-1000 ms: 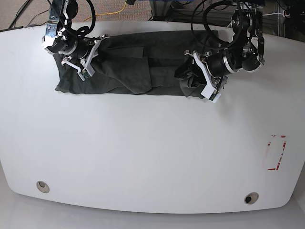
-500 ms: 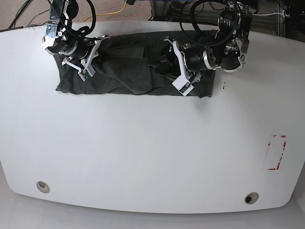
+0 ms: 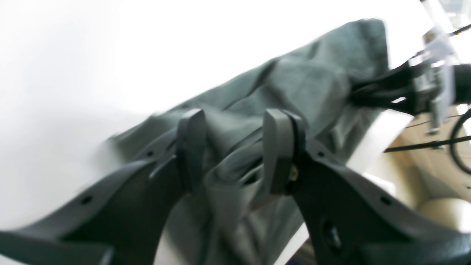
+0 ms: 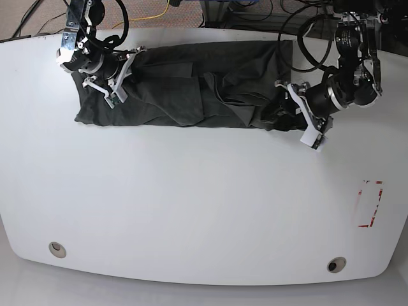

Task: Layout the t-shirt on the table in an organized manner, then fold the t-shirt properly
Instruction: 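Fold the shirt end with the left gripper toward the right gripper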

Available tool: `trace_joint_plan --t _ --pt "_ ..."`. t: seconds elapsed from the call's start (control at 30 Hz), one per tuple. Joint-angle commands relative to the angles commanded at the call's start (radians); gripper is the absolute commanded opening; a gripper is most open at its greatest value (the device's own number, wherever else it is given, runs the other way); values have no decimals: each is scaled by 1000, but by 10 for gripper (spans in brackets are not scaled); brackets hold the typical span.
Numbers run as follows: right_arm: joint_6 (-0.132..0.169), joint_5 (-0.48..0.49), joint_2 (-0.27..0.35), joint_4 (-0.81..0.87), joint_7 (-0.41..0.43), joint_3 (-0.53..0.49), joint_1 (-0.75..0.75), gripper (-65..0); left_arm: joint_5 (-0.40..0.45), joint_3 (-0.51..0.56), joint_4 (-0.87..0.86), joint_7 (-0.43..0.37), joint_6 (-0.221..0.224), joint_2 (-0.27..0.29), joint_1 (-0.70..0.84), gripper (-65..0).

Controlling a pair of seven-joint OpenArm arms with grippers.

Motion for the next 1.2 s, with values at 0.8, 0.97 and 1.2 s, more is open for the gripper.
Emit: trace_joint_plan --t 0.8,0.97,1.2 --pt "0 0 -2 0 0 0 0 -585 345 382 2 2 -3 78 48 -413" --pt "0 0 -2 0 0 0 0 -585 341 549 6 2 -5 49 5 -413" --pt "0 0 -2 0 0 2 0 -585 341 657 32 2 -5 48 -55 -413"
